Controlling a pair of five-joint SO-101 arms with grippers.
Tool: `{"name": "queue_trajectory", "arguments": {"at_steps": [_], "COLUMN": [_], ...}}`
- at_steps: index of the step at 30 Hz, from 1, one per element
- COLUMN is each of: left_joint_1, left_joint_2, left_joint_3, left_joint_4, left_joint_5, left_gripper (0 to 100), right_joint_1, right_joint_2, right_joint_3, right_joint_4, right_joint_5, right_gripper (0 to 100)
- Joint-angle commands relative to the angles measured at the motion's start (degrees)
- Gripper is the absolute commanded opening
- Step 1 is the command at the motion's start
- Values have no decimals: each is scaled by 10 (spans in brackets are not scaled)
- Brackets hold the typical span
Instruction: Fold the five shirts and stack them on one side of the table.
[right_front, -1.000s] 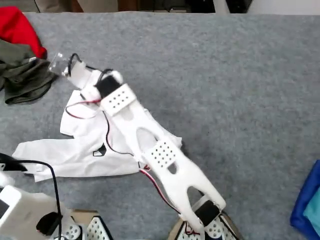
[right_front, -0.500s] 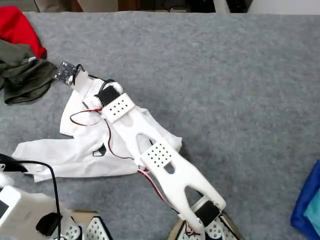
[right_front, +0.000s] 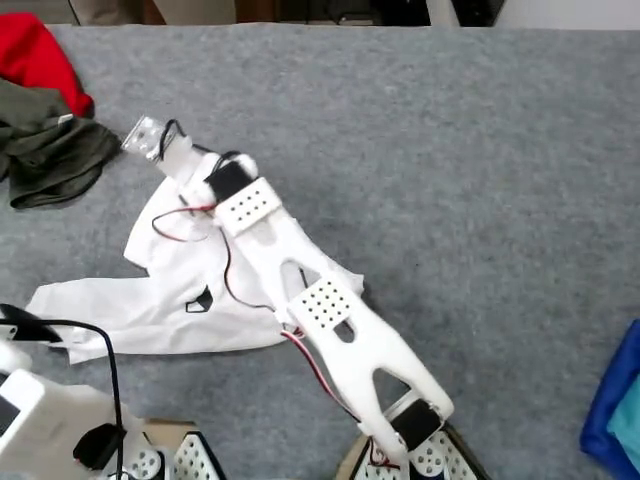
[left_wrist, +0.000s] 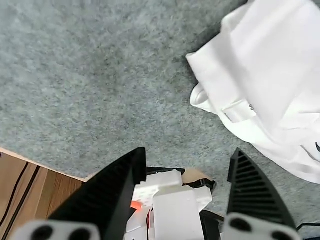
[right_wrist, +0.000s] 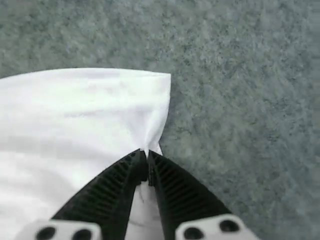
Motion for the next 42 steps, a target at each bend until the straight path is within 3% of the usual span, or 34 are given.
{"name": "queue_trajectory", "arguments": {"at_steps": [1, 9, 17, 20, 28, 35, 42], "left_joint_1": [41, 158, 186, 180, 174, 126, 125], "left_joint_2": [-13, -11, -10, -10, -10, -10, -9], "left_joint_3": [2, -11, 43, 61, 68, 69, 76], "left_joint_4": [-3, -16, -272, -324, -324, -314, -273], "left_joint_5": [-2, 48, 119, 115, 116, 114, 67], "left_gripper": [274, 274, 274, 274, 274, 274, 274], "right_joint_1": [33, 70, 88, 90, 90, 89, 87], "right_joint_2": [-113, -212, -218, -218, -218, -218, -218], "right_joint_3": [-30, -29, -29, -28, -27, -27, -26], "right_joint_4": [21, 76, 107, 109, 109, 109, 107], "right_joint_5": [-7, -4, -4, -4, -4, -4, -4], "right_gripper": [5, 5, 5, 5, 5, 5, 5]}}
